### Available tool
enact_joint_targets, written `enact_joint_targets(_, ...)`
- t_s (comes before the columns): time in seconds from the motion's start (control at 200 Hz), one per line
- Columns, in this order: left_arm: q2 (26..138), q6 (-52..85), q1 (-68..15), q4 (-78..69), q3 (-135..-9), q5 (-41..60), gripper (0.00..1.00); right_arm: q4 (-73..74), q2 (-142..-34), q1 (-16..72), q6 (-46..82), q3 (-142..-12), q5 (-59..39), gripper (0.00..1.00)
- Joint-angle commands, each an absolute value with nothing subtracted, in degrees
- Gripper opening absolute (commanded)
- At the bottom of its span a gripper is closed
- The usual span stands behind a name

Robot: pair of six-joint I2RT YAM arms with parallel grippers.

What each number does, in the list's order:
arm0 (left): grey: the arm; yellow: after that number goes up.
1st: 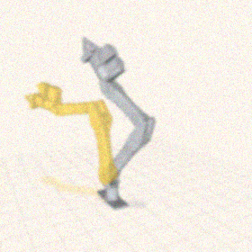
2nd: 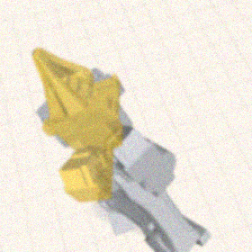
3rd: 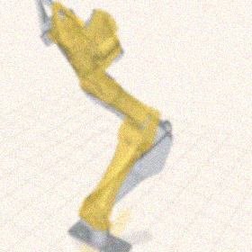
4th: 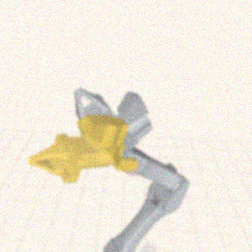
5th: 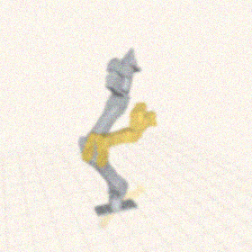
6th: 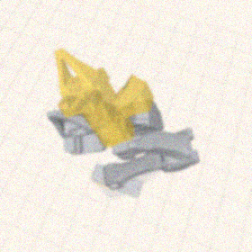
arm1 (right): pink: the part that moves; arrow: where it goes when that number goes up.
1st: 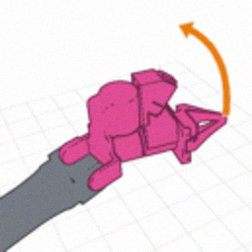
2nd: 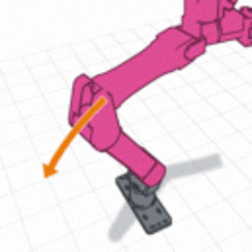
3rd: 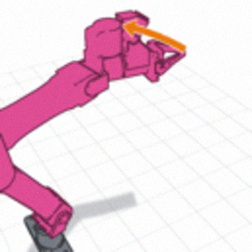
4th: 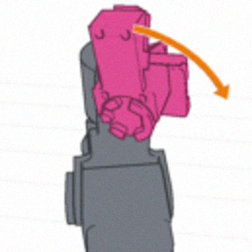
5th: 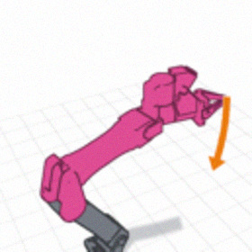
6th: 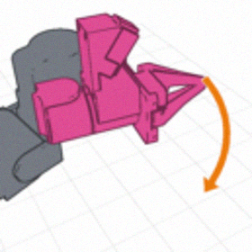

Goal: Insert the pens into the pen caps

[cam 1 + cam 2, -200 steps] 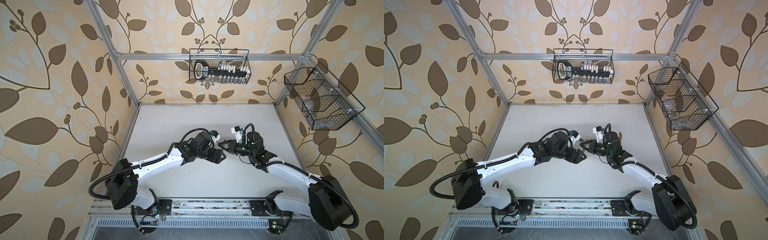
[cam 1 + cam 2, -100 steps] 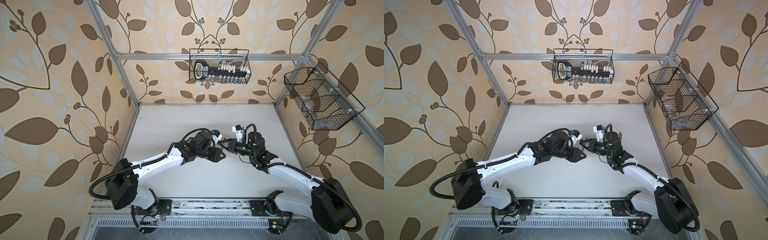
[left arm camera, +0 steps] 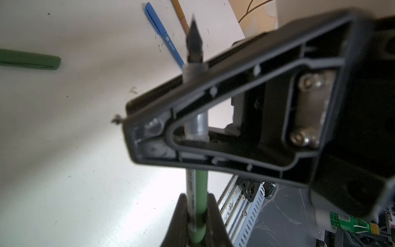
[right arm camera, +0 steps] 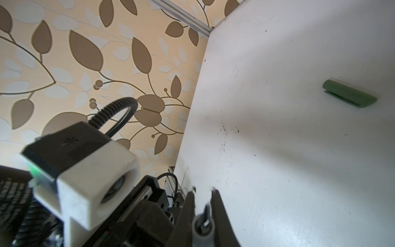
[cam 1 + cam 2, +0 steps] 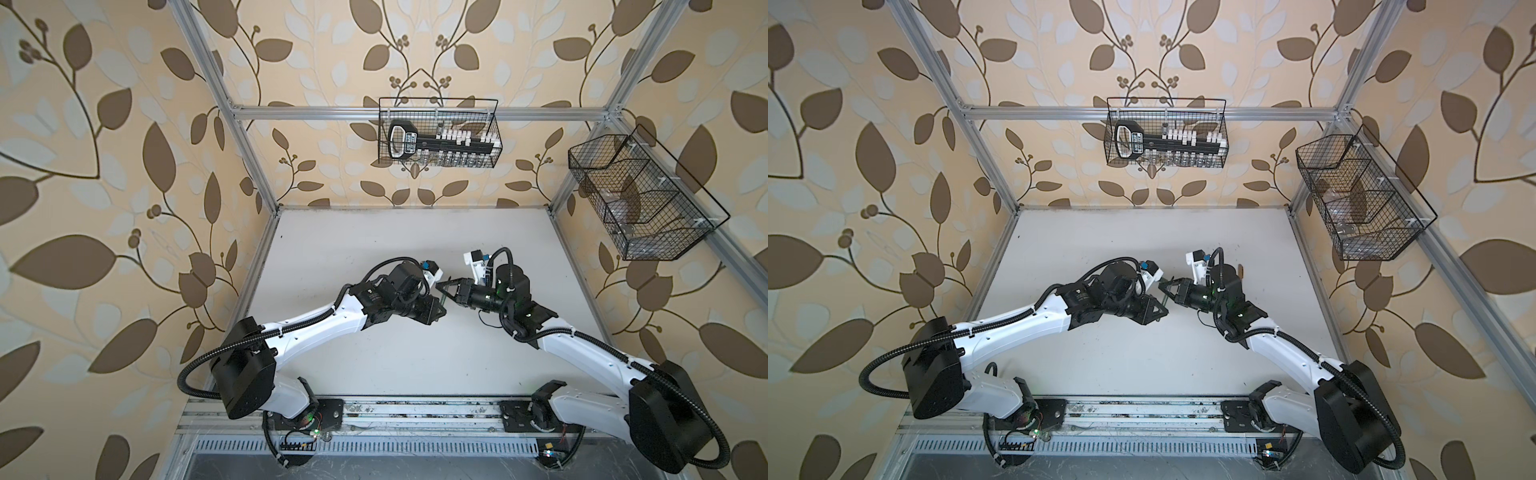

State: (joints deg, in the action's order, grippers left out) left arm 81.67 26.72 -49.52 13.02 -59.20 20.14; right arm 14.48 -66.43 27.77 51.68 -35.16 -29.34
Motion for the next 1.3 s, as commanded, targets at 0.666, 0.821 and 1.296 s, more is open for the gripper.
enact_joint_targets(0.666, 74.43, 27.11, -49.22, 9.04, -58.97, 24.51, 0.4, 14.81, -62.85, 30.99, 51.36, -38.56, -25.62, 0.03)
enact_joint_targets(0.821, 74.99, 27.25, -49.23, 9.05, -59.3, 25.56, 0.35, 16.01, -62.56, 31.02, 51.99, -38.41, -25.28, 0.02)
enact_joint_targets(1.296, 75.05, 26.97, -49.23, 8.88, -59.63, 25.05, 0.18, 17.0, -62.55, 30.89, 52.48, -37.37, -25.31, 0.02)
